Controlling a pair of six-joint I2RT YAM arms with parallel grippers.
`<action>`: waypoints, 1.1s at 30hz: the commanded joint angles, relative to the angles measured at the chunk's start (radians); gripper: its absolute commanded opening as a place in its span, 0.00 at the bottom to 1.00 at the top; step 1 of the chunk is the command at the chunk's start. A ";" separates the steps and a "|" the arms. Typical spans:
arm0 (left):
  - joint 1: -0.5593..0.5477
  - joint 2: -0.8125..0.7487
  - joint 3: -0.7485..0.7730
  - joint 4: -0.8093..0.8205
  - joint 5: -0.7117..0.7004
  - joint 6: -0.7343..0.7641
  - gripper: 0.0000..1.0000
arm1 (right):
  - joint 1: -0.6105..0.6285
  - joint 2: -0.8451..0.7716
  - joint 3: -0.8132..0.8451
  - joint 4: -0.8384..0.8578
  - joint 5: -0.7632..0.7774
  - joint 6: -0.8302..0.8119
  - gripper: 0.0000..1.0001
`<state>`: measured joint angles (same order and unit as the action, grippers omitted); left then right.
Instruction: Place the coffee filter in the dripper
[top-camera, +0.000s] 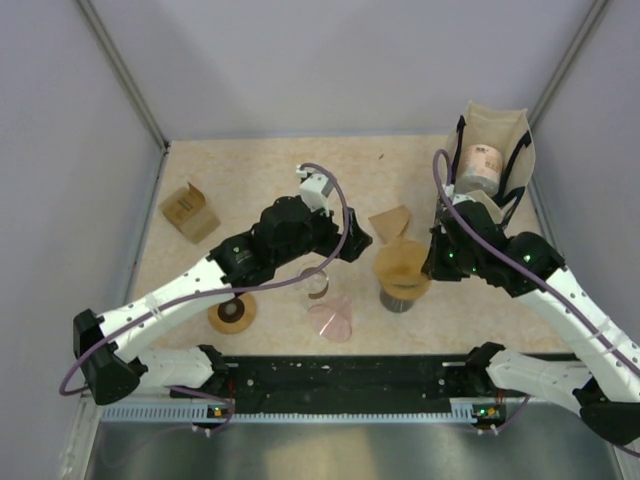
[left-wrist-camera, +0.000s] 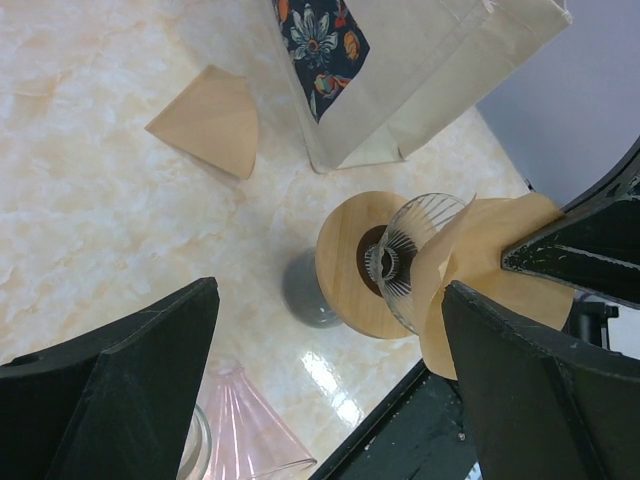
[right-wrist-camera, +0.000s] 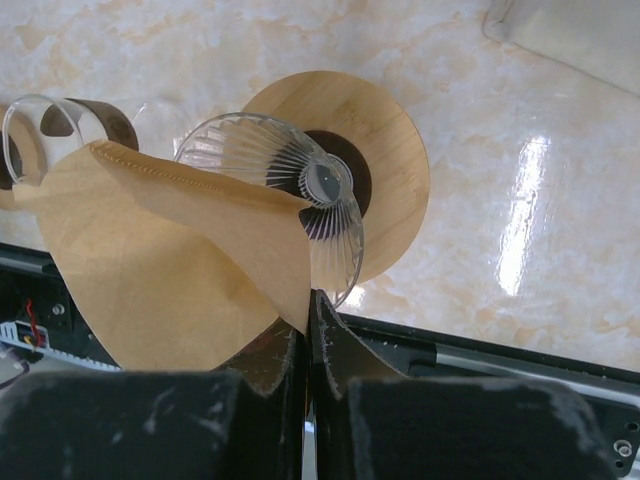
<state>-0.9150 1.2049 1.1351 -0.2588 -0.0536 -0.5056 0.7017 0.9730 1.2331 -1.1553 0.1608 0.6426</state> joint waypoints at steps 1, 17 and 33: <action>-0.001 0.015 0.037 0.024 0.003 0.007 0.99 | -0.024 0.021 -0.020 0.055 -0.037 -0.027 0.00; -0.001 0.039 0.040 0.026 0.024 0.010 0.99 | -0.031 0.000 0.012 0.052 -0.029 -0.046 0.40; -0.001 0.053 0.046 0.013 0.011 0.009 0.99 | -0.031 -0.034 0.141 0.080 -0.009 -0.138 0.45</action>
<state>-0.9150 1.2636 1.1461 -0.2626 -0.0315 -0.5011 0.6773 0.9516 1.3132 -1.1473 0.1955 0.5674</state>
